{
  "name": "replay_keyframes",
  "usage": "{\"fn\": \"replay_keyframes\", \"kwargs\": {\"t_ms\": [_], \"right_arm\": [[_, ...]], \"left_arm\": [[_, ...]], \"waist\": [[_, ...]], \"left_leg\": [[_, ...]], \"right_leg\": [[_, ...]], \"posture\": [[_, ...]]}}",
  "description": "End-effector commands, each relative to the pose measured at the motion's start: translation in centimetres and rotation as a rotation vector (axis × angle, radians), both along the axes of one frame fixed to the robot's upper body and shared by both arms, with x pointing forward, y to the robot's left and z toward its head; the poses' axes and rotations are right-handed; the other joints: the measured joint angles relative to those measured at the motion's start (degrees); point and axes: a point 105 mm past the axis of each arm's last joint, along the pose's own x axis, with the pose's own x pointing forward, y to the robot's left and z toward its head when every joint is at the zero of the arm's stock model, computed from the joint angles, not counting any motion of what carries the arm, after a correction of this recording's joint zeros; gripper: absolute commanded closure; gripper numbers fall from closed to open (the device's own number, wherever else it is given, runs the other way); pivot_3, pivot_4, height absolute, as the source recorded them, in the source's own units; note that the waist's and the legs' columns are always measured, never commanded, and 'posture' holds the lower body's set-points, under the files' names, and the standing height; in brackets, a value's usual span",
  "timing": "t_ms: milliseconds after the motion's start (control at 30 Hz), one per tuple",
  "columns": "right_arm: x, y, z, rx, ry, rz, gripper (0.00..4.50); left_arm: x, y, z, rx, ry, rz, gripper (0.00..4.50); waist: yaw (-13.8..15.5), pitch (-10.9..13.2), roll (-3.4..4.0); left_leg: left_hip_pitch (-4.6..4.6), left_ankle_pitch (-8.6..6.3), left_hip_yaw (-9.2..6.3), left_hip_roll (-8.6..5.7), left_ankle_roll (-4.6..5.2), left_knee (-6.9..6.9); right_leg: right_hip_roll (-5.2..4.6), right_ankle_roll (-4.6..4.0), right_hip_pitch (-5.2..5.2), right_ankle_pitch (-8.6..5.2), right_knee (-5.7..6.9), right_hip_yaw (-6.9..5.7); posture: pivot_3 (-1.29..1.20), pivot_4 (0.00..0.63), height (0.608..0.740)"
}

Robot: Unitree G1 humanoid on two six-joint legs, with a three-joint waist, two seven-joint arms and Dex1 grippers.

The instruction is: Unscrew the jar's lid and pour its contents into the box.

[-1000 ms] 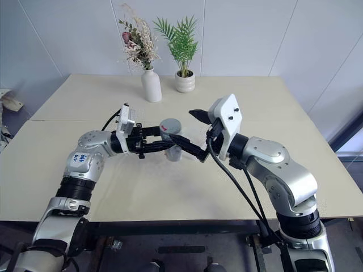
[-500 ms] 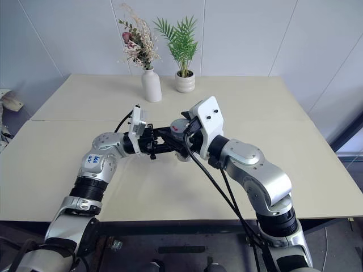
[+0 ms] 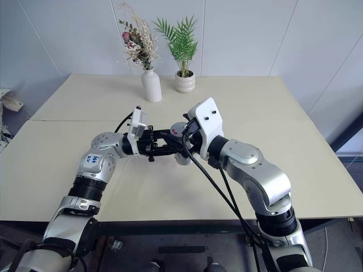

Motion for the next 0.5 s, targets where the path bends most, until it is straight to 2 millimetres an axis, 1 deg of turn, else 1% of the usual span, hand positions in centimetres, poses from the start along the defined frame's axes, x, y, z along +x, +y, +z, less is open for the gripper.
{"fn": "replay_keyframes", "kwargs": {"t_ms": [33, 67, 200, 300, 500], "right_arm": [[-0.6, 0.1, 1.5, 0.014, -0.061, 0.006, 0.38], [-0.7, 0.1, 1.5, 0.017, -0.064, 0.007, 0.58], [-1.0, 0.2, 1.6, 0.025, -0.069, 0.029, 1.93], [-1.2, 0.2, 1.6, 0.023, -0.069, 0.039, 1.94], [-2.3, 0.4, 1.3, 0.025, -0.068, 0.135, 1.94]], "left_arm": [[-0.4, -0.2, 1.5, 0.001, -0.065, -0.018, 2.39], [-0.4, -0.2, 1.5, 0.001, -0.066, -0.019, 2.39], [-0.4, -0.1, 1.5, 0.001, -0.065, -0.019, 2.39], [-0.4, -0.1, 1.6, 0.002, -0.063, -0.020, 2.39], [-0.5, 0.3, 1.7, -0.014, -0.040, -0.040, 2.39]], "waist": [[0.00, 0.00, 0.00], [-0.01, 0.00, 0.00], [0.00, 0.00, 0.00], [0.00, 0.00, 0.00], [0.01, 0.00, 0.00]], "left_leg": [[0.00, 0.00, 0.00, 0.00, 0.00, 0.00], [0.00, 0.00, 0.00, 0.00, 0.00, 0.00], [0.00, 0.00, 0.00, 0.00, 0.00, -0.01], [0.00, 0.00, 0.00, 0.00, 0.00, -0.01], [-0.01, 0.00, 0.00, 0.00, 0.00, -0.02]], "right_leg": [[0.00, 0.00, 0.00, 0.00, 0.00, 0.00], [0.00, 0.00, 0.00, 0.00, -0.01, 0.00], [0.00, 0.00, 0.00, 0.00, -0.02, 0.00], [0.00, 0.00, 0.00, 0.00, -0.02, 0.00], [0.00, 0.00, 0.00, 0.00, -0.02, 0.00]], "posture": [[0.00, 0.150, 0.740], [0.00, 0.150, 0.740], [0.00, 0.150, 0.740], [0.00, 0.150, 0.740], [0.00, 0.150, 0.740]]}}
